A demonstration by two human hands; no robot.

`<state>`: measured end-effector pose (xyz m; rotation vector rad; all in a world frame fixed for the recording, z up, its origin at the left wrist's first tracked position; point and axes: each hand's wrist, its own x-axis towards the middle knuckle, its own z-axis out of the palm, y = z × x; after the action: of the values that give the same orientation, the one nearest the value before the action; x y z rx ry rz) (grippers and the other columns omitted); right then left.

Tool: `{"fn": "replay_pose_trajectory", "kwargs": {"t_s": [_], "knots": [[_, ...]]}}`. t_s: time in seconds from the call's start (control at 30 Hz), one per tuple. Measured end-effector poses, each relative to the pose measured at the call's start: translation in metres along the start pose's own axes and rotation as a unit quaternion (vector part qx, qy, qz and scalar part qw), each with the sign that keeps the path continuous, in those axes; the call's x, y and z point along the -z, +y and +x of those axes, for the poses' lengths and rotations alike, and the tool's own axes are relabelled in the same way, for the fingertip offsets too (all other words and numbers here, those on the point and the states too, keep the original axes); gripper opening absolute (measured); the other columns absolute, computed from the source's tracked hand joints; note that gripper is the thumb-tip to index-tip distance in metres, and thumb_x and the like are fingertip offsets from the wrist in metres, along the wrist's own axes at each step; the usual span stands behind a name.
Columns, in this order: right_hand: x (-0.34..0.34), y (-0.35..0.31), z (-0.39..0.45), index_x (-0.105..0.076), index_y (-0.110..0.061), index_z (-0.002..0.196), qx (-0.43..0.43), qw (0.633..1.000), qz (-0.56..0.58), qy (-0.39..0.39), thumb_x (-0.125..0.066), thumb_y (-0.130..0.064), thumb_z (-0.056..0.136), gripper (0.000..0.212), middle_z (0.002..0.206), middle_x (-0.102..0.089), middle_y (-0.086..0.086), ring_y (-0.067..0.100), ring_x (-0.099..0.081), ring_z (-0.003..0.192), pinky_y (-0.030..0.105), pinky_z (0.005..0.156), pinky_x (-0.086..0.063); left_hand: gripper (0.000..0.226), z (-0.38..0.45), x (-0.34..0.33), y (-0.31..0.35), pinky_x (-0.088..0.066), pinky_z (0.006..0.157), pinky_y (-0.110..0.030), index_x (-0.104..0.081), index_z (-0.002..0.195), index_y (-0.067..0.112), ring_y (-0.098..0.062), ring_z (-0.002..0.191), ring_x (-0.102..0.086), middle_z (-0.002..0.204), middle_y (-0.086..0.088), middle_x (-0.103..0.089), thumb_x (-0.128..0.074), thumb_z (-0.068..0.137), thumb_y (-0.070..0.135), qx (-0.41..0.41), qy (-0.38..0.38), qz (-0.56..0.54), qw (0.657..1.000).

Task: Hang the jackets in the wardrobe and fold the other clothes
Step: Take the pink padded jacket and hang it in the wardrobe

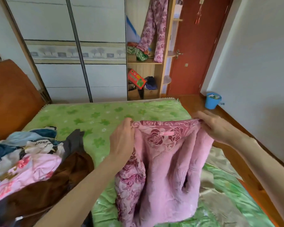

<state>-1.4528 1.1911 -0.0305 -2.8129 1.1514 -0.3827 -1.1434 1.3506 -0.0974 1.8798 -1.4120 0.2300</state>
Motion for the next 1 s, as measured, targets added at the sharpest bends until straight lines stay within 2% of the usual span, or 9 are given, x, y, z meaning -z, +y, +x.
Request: {"fn": "replay_pose_trajectory", "kwargs": {"t_s": [0.13, 0.23, 0.33, 0.47, 0.57, 0.67, 0.77, 0.87, 1.0], "knots": [[0.002, -0.009, -0.017, -0.056, -0.021, 0.116, -0.046, 0.998, 0.05, 0.008, -0.043, -0.036, 0.097, 0.027, 0.101, -0.057, 0.002, 0.027, -0.06, 0.092, 0.046, 0.085, -0.049, 0.023, 0.017, -0.003, 0.014, -0.043, 0.057, -0.039, -0.053, 0.115, 0.007, -0.026, 0.067, -0.054, 0.085, -0.004, -0.057, -0.039, 0.106, 0.023, 0.01, -0.029, -0.037, 0.999], [0.01, -0.018, -0.029, -0.049, -0.031, 0.09, -0.054, 0.998, -0.011, 0.036, -0.04, -0.059, 0.089, 0.03, 0.078, -0.056, -0.011, 0.021, -0.057, 0.073, 0.042, 0.065, -0.05, 0.012, 0.033, -0.001, 0.018, -0.033, 0.047, -0.033, -0.042, 0.118, 0.011, -0.021, 0.052, -0.048, 0.071, -0.001, -0.052, -0.04, 0.109, 0.019, 0.004, -0.056, -0.072, 0.996], [0.021, -0.021, -0.039, -0.045, -0.031, 0.084, -0.048, 0.994, -0.077, 0.058, -0.043, -0.08, 0.091, 0.049, 0.063, -0.052, -0.011, 0.017, -0.054, 0.061, 0.034, 0.052, -0.044, 0.008, 0.053, 0.002, 0.013, -0.024, 0.044, -0.032, -0.04, 0.114, 0.015, -0.022, 0.044, -0.044, 0.06, 0.0, -0.046, -0.044, 0.109, 0.02, -0.051, -0.066, -0.064, 0.994], [0.038, -0.017, -0.047, -0.044, -0.027, 0.086, -0.094, 0.985, -0.095, 0.108, -0.046, -0.062, 0.1, 0.038, 0.077, -0.061, -0.005, 0.036, -0.063, 0.078, 0.035, 0.057, -0.037, 0.022, 0.07, 0.014, 0.013, -0.023, 0.043, -0.032, -0.046, 0.115, 0.015, -0.018, 0.046, -0.04, 0.06, 0.005, -0.043, -0.058, 0.104, 0.031, -0.181, -0.102, -0.027, 0.978], [0.051, -0.013, -0.056, -0.053, -0.018, 0.094, -0.123, 0.976, -0.109, 0.14, -0.054, -0.046, 0.103, 0.029, 0.092, -0.069, 0.006, 0.04, -0.066, 0.087, 0.037, 0.063, -0.034, 0.027, 0.077, 0.017, 0.02, -0.021, 0.044, -0.028, -0.051, 0.104, 0.015, -0.015, 0.052, -0.038, 0.066, 0.009, -0.039, -0.067, 0.1, 0.035, -0.27, -0.119, -0.018, 0.955], [0.063, -0.01, -0.07, -0.06, -0.014, 0.112, -0.126, 0.966, -0.155, 0.165, -0.055, -0.044, 0.102, 0.032, 0.097, -0.072, 0.009, 0.042, -0.068, 0.088, 0.039, 0.063, -0.037, 0.022, 0.079, 0.006, 0.033, -0.019, 0.045, -0.026, -0.056, 0.096, 0.014, -0.019, 0.052, -0.042, 0.068, 0.013, -0.035, -0.065, 0.1, 0.034, -0.326, -0.104, -0.015, 0.94], [0.076, 0.0, -0.093, -0.061, -0.015, 0.118, -0.134, 0.954, -0.195, 0.184, -0.055, -0.045, 0.102, 0.034, 0.098, -0.073, 0.009, 0.043, -0.069, 0.084, 0.04, 0.062, -0.039, 0.02, 0.077, -0.011, 0.059, -0.034, 0.046, -0.033, -0.056, 0.091, 0.015, -0.023, 0.056, -0.052, 0.074, 0.001, -0.056, -0.062, 0.102, 0.03, -0.32, -0.092, -0.013, 0.943], [0.091, 0.015, -0.121, -0.063, -0.013, 0.112, -0.143, 0.948, -0.195, 0.206, -0.059, -0.042, 0.102, 0.03, 0.093, -0.073, 0.008, 0.044, -0.068, 0.081, 0.038, 0.061, -0.038, 0.02, 0.069, -0.029, 0.1, -0.048, 0.057, -0.043, -0.047, 0.091, 0.017, -0.025, 0.066, -0.057, 0.085, -0.004, -0.061, -0.053, 0.108, 0.026, -0.261, -0.111, -0.045, 0.958], [0.11, 0.045, -0.16, -0.065, -0.016, 0.109, -0.17, 0.943, -0.174, 0.228, -0.065, -0.041, 0.1, 0.026, 0.09, -0.074, 0.005, 0.043, -0.068, 0.079, 0.038, 0.062, -0.043, 0.013, 0.053, -0.056, 0.162, -0.034, 0.05, -0.036, -0.045, 0.105, 0.017, -0.019, 0.057, -0.049, 0.075, 0.002, -0.051, -0.042, 0.112, 0.027, -0.201, -0.132, -0.112, 0.964]]}}
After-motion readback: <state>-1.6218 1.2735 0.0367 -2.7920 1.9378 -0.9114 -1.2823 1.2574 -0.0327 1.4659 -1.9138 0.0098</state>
